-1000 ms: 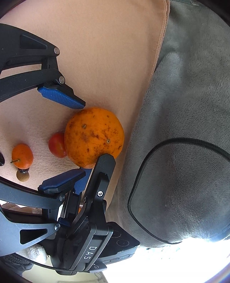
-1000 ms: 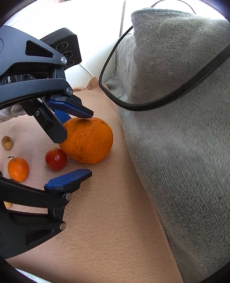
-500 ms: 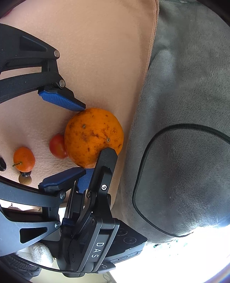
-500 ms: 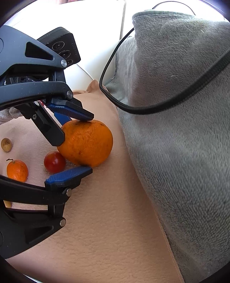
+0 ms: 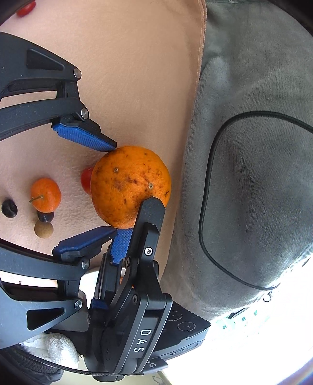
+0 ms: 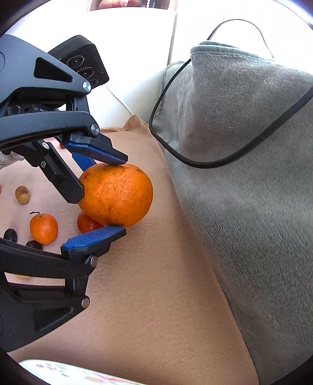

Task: Organize fruits
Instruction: 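Close the right gripper on the bumpy tangerine and lift it, then carry the tangerine onto the plate beside the orange and release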

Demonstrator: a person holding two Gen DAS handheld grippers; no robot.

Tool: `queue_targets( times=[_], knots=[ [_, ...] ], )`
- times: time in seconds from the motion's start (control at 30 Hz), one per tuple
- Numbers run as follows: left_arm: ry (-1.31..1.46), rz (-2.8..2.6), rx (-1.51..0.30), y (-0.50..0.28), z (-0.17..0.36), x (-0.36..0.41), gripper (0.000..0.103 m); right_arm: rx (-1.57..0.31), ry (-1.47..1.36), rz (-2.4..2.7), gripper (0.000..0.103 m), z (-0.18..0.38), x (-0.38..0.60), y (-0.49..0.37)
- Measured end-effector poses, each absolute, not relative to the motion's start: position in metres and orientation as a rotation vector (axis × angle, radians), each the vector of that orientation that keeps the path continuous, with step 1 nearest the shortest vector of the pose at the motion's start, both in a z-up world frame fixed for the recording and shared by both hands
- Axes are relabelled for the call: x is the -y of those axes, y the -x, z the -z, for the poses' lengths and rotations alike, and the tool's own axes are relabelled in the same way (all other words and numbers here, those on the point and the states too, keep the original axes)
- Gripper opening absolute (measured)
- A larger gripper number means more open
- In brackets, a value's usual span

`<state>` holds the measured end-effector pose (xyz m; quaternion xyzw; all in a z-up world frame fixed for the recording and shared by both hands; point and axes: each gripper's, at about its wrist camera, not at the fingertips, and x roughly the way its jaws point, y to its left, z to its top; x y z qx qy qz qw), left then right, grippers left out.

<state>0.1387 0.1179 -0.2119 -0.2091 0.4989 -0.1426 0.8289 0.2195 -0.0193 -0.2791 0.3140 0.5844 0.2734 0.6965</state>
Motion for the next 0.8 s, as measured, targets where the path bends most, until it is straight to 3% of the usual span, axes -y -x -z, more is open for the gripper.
queue_targets(
  times=[0.8],
  knots=[
    [0.394,0.392,-1.061,-0.143,0.193,-0.009,0.063,-1.252,-0.758,-0.54,0.055,0.257,0.1,-0.171]
  ],
)
